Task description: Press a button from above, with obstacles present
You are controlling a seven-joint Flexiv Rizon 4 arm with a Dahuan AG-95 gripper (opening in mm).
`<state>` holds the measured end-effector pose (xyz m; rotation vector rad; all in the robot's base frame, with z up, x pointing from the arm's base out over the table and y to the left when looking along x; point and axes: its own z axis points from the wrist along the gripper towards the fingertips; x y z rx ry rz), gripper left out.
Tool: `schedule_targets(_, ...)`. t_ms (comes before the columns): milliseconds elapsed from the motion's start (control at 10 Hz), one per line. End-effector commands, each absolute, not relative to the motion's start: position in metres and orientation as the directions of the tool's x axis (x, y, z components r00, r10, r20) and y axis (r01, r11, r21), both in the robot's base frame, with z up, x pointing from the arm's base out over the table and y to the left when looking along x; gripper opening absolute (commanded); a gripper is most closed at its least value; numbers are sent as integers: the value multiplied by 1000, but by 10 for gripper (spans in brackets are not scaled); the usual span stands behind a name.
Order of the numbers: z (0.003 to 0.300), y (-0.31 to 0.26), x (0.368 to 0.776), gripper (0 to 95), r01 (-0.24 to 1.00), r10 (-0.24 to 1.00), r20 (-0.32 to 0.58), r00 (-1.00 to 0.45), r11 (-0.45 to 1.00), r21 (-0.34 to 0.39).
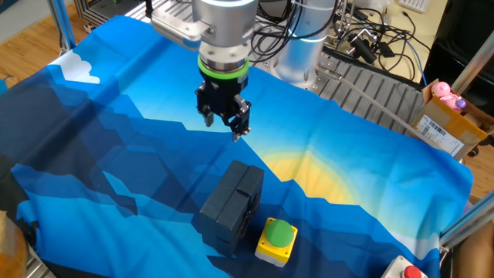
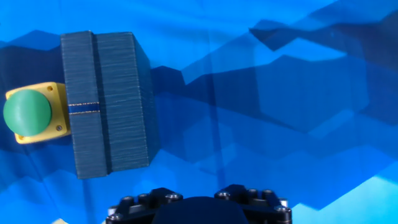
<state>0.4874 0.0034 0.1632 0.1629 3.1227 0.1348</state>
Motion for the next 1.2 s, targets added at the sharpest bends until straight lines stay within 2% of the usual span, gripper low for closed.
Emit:
schedule_targets(100,160,5,487,0,125,127,-9,-992,987,104)
schedule_targets(1200,133,12,494,0,126,129,-16,-992,985,115)
